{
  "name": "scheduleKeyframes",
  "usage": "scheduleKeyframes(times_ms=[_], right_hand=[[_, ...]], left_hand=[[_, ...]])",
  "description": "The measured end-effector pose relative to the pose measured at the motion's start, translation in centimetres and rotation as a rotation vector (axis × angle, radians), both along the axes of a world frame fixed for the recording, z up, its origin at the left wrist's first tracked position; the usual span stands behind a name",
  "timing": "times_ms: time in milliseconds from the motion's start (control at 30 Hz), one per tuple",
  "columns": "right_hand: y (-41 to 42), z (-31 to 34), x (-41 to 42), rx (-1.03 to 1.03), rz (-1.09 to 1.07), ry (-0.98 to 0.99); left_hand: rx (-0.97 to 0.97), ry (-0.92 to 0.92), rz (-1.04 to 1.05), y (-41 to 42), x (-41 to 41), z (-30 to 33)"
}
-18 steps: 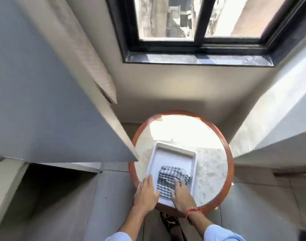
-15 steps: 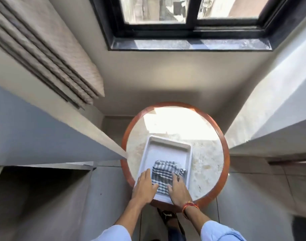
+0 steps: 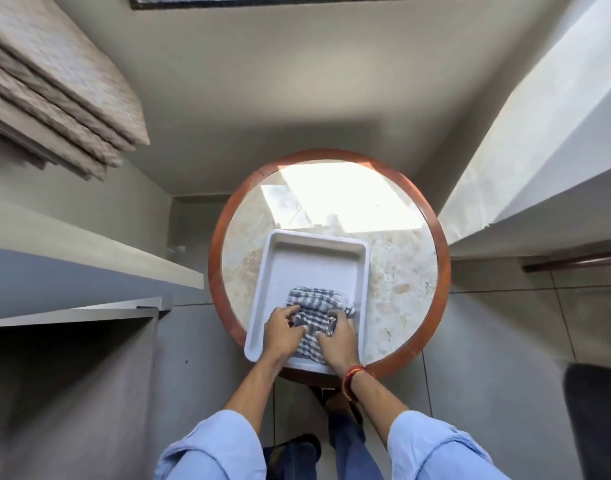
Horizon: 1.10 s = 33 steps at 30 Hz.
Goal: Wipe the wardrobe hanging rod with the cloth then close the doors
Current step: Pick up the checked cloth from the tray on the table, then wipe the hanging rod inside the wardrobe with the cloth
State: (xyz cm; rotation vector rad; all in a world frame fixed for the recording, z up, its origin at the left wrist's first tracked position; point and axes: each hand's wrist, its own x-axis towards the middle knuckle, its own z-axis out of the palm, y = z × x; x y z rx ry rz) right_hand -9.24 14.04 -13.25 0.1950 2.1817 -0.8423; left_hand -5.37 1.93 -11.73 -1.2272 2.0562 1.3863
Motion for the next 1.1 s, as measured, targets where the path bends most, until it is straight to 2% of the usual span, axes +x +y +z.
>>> scheduleKeyframes(times_ms=[200, 333, 467, 567, 633, 767, 867, 933, 1100], right_hand=[[-0.6, 5.2, -0.9, -0.260, -0.391, -0.205], [-3.9, 11.7, 0.3, -0.474, -0.379, -0.280], [-9.7, 18.4, 3.8, -0.571, -0.124, -0.288], [-16.0, 23.8, 9.6, -0.617, 0.241, -0.211], [-20.2, 27.2, 14.1, -0.657, 0.477, -0.133], [-27.9, 35.2, 23.5, -0.789, 0.766, -0.194], [-33.6, 41.9, 30.7, -0.947, 0.980, -0.125], [-36.3, 47.3, 35.6, -1.062, 1.109, -0.067], [-41.7, 61.1, 47.3, -1.399, 1.268, 0.073]], left_hand=[[0.114, 0.086, 0.235, -1.2, 1.8, 5.7], [0.081, 0.185, 0.389, -4.5, 5.5, 12.4], [0.157, 0.288, 0.604, -9.7, 12.1, 18.6], [0.225, 0.434, 0.861, -14.3, 20.1, 23.7], [0.218, 0.458, 0.993, -17.0, 25.9, 26.8], [0.215, 0.589, 1.199, -21.8, 38.0, 34.3], [0.102, 0.712, 1.308, -24.3, 46.8, 41.9], [-0.040, 0.801, 1.377, -25.0, 52.1, 46.8], [-0.643, 0.938, 1.338, -24.8, 62.4, 61.4]])
